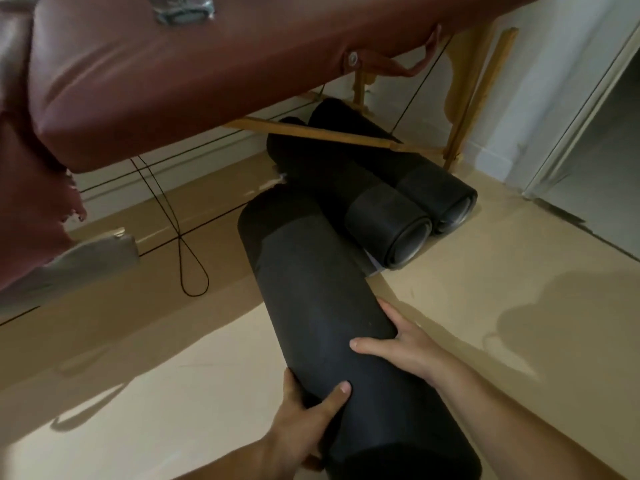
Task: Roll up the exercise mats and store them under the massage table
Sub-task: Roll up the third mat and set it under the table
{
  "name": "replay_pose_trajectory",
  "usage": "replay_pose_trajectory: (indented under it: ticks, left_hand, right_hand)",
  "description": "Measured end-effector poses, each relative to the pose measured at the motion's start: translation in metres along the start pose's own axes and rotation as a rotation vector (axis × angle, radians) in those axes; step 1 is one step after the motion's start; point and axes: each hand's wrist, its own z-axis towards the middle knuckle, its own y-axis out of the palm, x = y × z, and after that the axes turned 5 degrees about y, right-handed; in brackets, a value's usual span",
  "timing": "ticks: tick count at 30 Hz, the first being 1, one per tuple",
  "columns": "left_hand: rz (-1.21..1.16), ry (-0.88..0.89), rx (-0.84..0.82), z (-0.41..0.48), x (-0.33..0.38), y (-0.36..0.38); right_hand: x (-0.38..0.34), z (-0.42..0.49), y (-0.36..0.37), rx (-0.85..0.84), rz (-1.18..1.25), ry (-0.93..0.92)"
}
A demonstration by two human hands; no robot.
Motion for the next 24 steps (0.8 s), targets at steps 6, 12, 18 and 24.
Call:
replay_pose_trajectory:
  ticks: [6, 12, 18, 24]
  left_hand:
    - [0.103, 0.001, 0.009, 0.039, 0.026, -0.009]
    - [0.118, 0.063, -0.005, 0.027, 0.001, 0.002]
    - [-0.035, 0.137, -0.035, 0.013, -0.043, 0.008]
    - [-0.042, 0.163, -0.012, 0.050, -0.023, -0.028]
  right_hand:
    - [-0.046, 0.018, 0.010, 0.276, -0.443, -0.099]
    - [-0.020, -0.012, -0.010, 0.111, -0.189, 0.006]
    - [-0.004, -0.029, -0.002, 0.025, -0.116, 0.000]
    - [-0.039, -0.004, 0.024, 0.044, -0.126, -0.008]
